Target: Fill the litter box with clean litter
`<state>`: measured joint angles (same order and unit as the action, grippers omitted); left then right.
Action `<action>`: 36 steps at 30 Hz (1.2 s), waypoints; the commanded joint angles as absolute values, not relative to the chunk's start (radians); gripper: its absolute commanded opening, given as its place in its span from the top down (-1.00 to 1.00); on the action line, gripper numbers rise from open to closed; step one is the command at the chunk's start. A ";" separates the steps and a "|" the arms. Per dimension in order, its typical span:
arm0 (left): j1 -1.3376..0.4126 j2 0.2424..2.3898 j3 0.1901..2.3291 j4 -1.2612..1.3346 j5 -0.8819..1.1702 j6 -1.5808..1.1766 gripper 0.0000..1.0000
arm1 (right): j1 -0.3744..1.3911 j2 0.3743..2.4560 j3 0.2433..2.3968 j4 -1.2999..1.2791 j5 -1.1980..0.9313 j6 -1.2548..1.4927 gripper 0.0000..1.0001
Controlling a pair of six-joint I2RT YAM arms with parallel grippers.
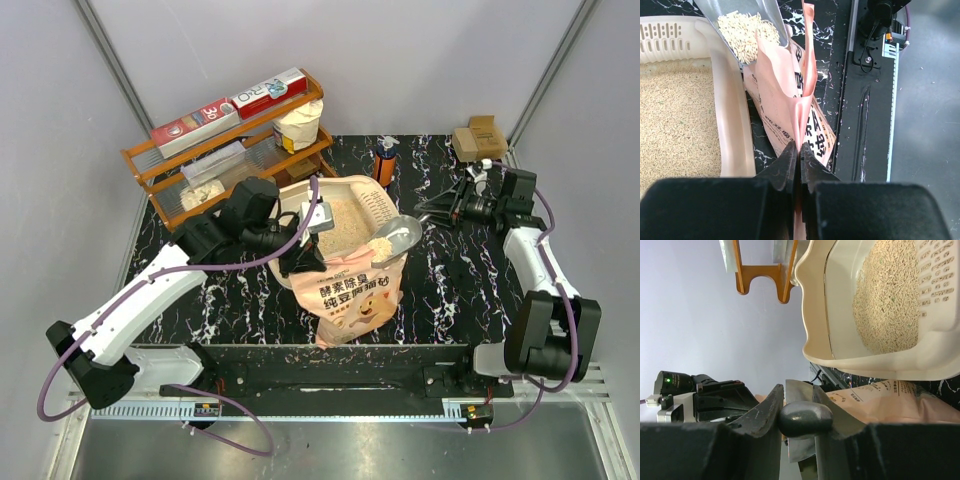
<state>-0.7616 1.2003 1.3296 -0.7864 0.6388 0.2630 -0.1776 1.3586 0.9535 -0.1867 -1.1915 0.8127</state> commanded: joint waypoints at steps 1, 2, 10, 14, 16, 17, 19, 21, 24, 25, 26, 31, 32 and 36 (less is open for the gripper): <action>-0.735 1.146 1.364 -0.729 0.647 0.278 1.00 | -0.193 1.407 1.051 -0.138 -1.212 0.827 1.00; -0.727 1.147 1.362 -0.726 0.647 0.276 1.00 | -0.195 1.416 1.060 -0.134 -1.213 0.831 1.00; -0.700 1.151 1.325 -0.700 0.632 0.287 1.00 | -0.195 1.502 1.156 -0.091 -1.149 0.848 1.00; -0.700 1.152 1.318 -0.680 0.624 0.281 1.00 | -0.184 1.560 1.224 -0.087 -0.996 0.807 1.00; -0.698 1.154 1.318 -0.670 0.620 0.279 1.00 | -0.161 1.594 1.267 -0.090 -0.942 0.795 1.00; -0.698 1.154 1.316 -0.666 0.618 0.273 1.00 | -0.147 1.606 1.287 -0.091 -0.908 0.770 1.00; -0.698 1.158 1.315 -0.651 0.614 0.268 1.00 | -0.083 1.643 1.350 -0.103 -0.859 0.721 1.00; -0.695 1.158 1.312 -0.634 0.607 0.258 1.00 | -0.023 1.669 1.412 -0.110 -0.758 0.642 1.00; -0.695 1.161 1.312 -0.614 0.606 0.258 1.00 | 0.142 1.703 1.501 -0.141 -0.589 0.481 1.00; -0.695 1.163 1.312 -0.606 0.607 0.256 1.00 | 0.179 1.715 1.528 -0.153 -0.554 0.432 1.00; -0.693 1.166 1.313 -0.604 0.607 0.256 1.00 | 0.263 1.727 1.555 -0.164 -0.499 0.329 1.00; -0.693 1.155 1.310 -0.607 0.606 0.262 1.00 | 0.361 1.760 1.677 -0.255 -0.309 0.046 1.00; -0.693 1.146 1.307 -0.607 0.603 0.262 1.00 | 0.345 1.743 1.677 -0.258 -0.286 0.026 1.00; -0.693 1.131 1.292 -0.607 0.601 0.262 1.00 | 0.258 1.657 1.626 -0.276 -0.328 0.029 1.00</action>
